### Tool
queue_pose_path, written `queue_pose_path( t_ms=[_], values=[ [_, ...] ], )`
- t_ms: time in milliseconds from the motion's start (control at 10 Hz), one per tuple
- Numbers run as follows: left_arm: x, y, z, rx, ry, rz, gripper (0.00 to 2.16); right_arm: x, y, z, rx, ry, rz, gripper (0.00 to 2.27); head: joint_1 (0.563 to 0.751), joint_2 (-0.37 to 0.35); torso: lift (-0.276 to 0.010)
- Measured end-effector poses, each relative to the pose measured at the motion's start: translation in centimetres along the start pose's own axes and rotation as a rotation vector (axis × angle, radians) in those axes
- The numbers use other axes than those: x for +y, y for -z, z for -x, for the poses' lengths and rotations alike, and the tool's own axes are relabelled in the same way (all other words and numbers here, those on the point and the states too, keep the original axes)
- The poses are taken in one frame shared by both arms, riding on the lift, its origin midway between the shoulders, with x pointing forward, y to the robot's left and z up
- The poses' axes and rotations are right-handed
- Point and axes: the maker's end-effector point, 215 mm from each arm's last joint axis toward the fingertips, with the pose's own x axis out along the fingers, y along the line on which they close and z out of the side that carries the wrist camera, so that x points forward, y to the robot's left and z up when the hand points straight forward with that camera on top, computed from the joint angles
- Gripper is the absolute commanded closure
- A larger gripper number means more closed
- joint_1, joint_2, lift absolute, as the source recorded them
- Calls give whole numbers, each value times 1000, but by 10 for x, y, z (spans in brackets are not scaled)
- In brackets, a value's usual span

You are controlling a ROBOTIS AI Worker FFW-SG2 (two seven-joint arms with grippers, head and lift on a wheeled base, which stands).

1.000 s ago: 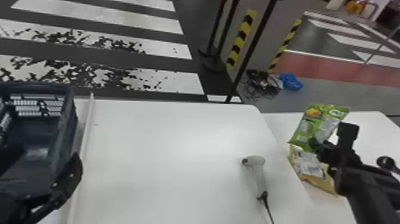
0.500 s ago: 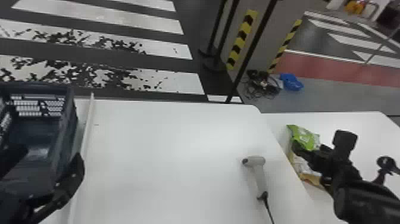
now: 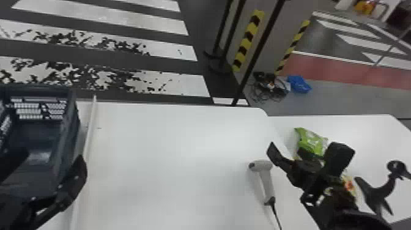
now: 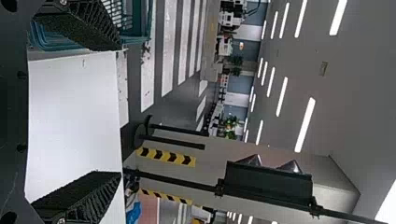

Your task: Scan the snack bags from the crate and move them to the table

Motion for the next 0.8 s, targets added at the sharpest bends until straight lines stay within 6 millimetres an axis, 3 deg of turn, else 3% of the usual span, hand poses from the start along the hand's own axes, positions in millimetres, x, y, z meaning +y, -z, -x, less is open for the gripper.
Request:
queue_pose_path(
  t_ms=[200, 400, 600, 800],
  values=[
    [5, 1, 0, 2, -25, -8, 56, 54, 0, 27, -14, -69, -28, 70, 695, -341, -95],
    [11, 5, 0, 11, -77, -30, 53, 115, 8, 53, -17, -139, -51, 70, 695, -279, -95],
    [8, 12, 3, 27, -103, -47, 53, 174, -1, 76, -77, -184, 8, 66, 695, -184, -95],
    [2, 20, 15, 51, -109, -42, 49, 202, 0, 91, -104, -200, 61, 63, 695, -142, -95]
  ],
)
